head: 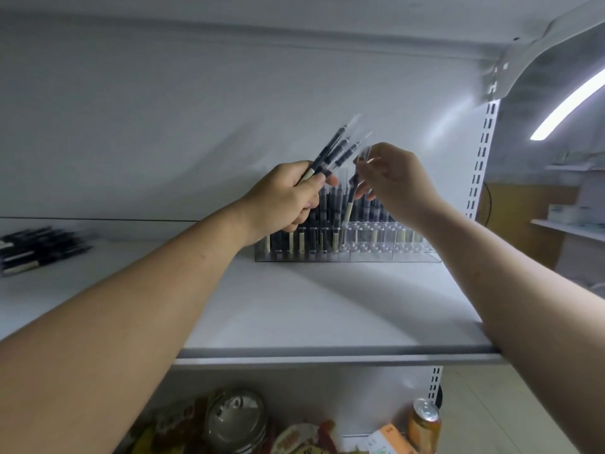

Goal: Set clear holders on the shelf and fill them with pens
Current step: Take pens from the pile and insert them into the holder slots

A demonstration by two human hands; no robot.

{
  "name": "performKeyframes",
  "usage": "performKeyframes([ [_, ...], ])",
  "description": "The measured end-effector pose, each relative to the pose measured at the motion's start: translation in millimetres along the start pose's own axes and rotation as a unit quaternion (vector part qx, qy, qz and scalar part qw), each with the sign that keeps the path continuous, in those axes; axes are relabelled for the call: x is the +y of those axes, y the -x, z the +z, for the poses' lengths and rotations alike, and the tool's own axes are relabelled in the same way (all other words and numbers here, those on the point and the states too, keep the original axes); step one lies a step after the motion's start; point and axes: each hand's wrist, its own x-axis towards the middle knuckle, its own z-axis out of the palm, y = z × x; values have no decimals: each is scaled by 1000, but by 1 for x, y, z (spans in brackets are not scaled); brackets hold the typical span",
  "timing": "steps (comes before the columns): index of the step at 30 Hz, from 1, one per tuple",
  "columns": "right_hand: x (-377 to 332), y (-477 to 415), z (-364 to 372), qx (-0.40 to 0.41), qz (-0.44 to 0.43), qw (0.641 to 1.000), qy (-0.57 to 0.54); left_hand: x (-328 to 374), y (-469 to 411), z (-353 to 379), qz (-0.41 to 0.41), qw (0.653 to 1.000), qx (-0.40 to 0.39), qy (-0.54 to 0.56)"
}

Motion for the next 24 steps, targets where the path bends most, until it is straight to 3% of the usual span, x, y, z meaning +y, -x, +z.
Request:
performKeyframes([
  [13, 7, 3, 7, -82, 33, 994, 70, 1, 2, 3, 2, 1000, 4, -10],
  [19, 15, 2, 6, -90, 12, 989, 118, 1, 2, 3, -1, 1000, 13, -8],
  [24, 12, 1, -2, -55, 8, 994, 92, 2, 2, 2, -4, 1000, 8, -8],
])
